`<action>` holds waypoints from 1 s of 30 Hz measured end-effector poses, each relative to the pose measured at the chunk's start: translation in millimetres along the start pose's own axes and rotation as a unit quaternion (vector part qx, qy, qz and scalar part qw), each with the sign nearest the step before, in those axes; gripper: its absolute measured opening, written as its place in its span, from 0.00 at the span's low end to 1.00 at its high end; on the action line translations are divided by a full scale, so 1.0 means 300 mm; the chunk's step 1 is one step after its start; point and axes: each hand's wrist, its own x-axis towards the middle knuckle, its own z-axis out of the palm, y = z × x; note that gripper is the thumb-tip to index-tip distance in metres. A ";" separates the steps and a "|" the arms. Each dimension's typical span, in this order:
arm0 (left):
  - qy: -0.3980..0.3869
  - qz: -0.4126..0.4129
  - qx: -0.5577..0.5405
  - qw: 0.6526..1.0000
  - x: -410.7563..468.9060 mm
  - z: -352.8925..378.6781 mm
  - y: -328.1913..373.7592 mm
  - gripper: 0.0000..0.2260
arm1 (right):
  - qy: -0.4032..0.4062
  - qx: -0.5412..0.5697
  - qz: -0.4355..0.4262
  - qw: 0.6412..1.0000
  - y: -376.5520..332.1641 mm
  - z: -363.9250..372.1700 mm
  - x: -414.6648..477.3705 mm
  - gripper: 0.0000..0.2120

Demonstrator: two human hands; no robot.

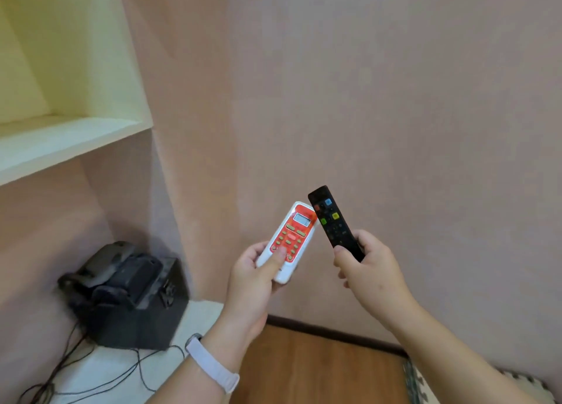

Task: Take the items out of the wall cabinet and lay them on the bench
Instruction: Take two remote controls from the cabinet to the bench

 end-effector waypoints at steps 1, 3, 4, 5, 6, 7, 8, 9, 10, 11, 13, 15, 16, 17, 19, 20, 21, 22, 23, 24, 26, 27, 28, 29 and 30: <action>-0.024 -0.010 0.002 1.000 -0.024 0.040 -0.030 0.11 | 0.011 0.003 0.013 1.000 0.030 -0.048 -0.029 0.04; -0.066 -0.025 0.019 0.997 -0.075 0.132 -0.089 0.12 | 0.030 0.009 0.036 0.999 0.090 -0.151 -0.092 0.04; -0.087 -0.030 0.028 0.995 -0.104 0.183 -0.116 0.12 | 0.041 0.011 0.047 0.998 0.119 -0.207 -0.129 0.05; -0.106 -0.037 0.034 0.993 -0.136 0.239 -0.144 0.12 | 0.053 0.014 0.056 0.997 0.148 -0.269 -0.168 0.05; -0.122 -0.045 0.035 0.991 -0.173 0.299 -0.171 0.12 | 0.065 0.016 0.065 0.996 0.178 -0.335 -0.212 0.06; -0.134 -0.055 0.032 0.989 -0.213 0.359 -0.197 0.12 | 0.076 0.018 0.073 0.994 0.205 -0.402 -0.258 0.06; -0.145 -0.068 0.024 0.987 -0.259 0.421 -0.224 0.12 | 0.086 0.019 0.083 0.993 0.233 -0.474 -0.306 0.06; -0.156 -0.082 0.014 0.984 -0.309 0.487 -0.250 0.13 | 0.097 0.019 0.091 0.991 0.259 -0.549 -0.355 0.06; -0.168 -0.095 0.007 0.981 -0.359 0.551 -0.275 0.14 | 0.109 0.016 0.098 0.989 0.283 -0.624 -0.403 0.05; -0.183 -0.106 0.003 0.977 -0.413 0.615 -0.300 0.14 | 0.123 0.012 0.105 0.987 0.307 -0.700 -0.453 0.05; -0.215 -0.119 0.002 0.969 -0.519 0.739 -0.348 0.15 | 0.153 0.005 0.118 0.981 0.351 -0.847 -0.549 0.04; -0.244 -0.127 0.004 0.961 -0.625 0.861 -0.392 0.14 | 0.183 0.001 0.127 0.975 0.394 -0.987 -0.648 0.04; -0.259 -0.131 0.006 0.957 -0.678 0.922 -0.412 0.14 | 0.199 -0.004 0.132 0.971 0.417 -1.052 -0.699 0.03; -0.276 -0.134 0.010 0.952 -0.730 0.980 -0.433 0.14 | 0.214 -0.012 0.135 0.967 0.438 -1.113 -0.749 0.03; -0.310 -0.144 0.018 0.940 -0.828 1.091 -0.477 0.14 | 0.237 -0.032 0.144 0.960 0.472 -1.223 -0.850 0.02; -0.326 -0.150 0.025 0.933 -0.874 1.142 -0.497 0.13 | 0.249 -0.037 0.151 0.956 0.486 -1.275 -0.897 0.02; -0.340 -0.157 0.034 0.926 -0.920 1.193 -0.517 0.13 | 0.264 -0.036 0.157 0.951 0.497 -1.325 -0.944 0.02; -0.354 -0.165 0.043 0.919 -0.964 1.242 -0.535 0.13 | 0.280 -0.033 0.164 0.945 0.505 -1.372 -0.991 0.02; -0.369 -0.170 0.050 0.912 -1.006 1.288 -0.553 0.12 | 0.295 -0.029 0.171 0.940 0.513 -1.416 -1.036 0.02; -0.385 -0.175 0.054 0.905 -1.047 1.333 -0.570 0.11 | 0.308 -0.028 0.177 0.934 0.521 -1.459 -1.080 0.03; -0.418 -0.181 0.059 0.889 -1.122 1.417 -0.601 0.11 | 0.331 -0.028 0.194 0.923 0.535 -1.534 -1.159 0.02; -0.433 -0.186 0.061 0.880 -1.157 1.456 -0.617 0.11 | 0.343 -0.027 0.202 0.917 0.543 -1.567 -1.196 0.02; -0.449 -0.192 0.063 0.870 -1.190 1.494 -0.634 0.11 | 0.355 -0.027 0.207 0.911 0.552 -1.598 -1.231 0.02; -0.462 -0.200 0.067 0.861 -1.221 1.530 -0.654 0.11 | 0.369 -0.025 0.213 0.904 0.559 -1.626 -1.264 0.02; -0.473 -0.209 0.072 0.853 -1.251 1.564 -0.674 0.12 | 0.383 -0.027 0.220 0.897 0.569 -1.653 -1.297 0.03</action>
